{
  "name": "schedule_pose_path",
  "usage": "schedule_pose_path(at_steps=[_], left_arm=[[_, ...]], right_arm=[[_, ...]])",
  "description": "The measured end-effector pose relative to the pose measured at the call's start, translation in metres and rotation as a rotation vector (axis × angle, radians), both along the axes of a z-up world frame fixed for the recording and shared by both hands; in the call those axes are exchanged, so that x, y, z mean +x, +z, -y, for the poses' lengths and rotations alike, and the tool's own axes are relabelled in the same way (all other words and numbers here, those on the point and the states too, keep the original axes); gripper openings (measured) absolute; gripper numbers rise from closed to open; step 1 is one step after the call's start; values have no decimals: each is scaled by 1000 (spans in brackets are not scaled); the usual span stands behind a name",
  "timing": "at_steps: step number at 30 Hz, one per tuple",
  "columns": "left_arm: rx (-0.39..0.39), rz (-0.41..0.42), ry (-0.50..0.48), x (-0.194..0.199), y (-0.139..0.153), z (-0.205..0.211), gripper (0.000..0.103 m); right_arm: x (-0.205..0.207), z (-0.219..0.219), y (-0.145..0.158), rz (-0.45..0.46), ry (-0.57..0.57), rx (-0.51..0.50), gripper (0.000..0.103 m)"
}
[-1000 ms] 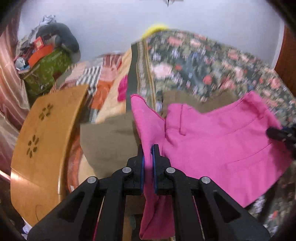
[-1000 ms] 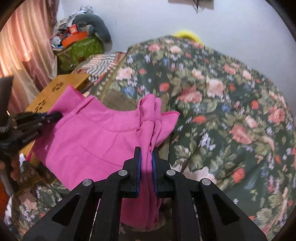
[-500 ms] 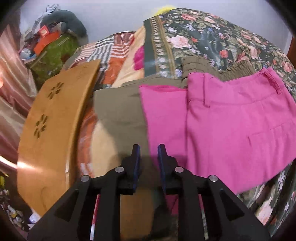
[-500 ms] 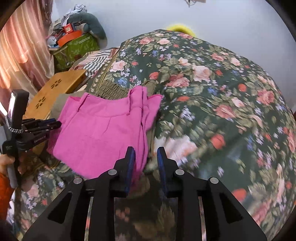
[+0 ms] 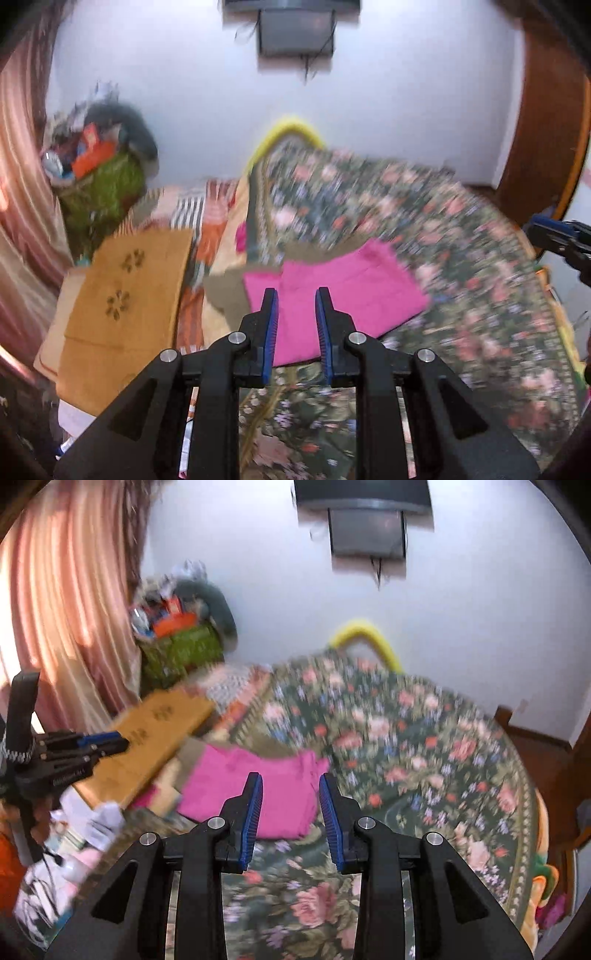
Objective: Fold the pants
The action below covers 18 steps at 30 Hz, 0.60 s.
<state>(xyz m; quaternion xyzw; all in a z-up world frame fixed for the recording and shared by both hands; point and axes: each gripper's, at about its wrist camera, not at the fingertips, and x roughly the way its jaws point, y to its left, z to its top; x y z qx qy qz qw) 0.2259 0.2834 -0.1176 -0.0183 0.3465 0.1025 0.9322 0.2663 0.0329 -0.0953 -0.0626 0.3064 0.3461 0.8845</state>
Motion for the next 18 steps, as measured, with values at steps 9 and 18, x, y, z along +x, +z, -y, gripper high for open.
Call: schedule_pose_path(at_steps=[9, 18], left_arm=[[39, 286, -74, -119, 105, 73, 21], [54, 461, -80, -221, 138, 122, 21]], right_arm=[[-114, 34, 86, 232, 57, 140, 28], [-196, 63, 101, 328, 78, 264, 28]])
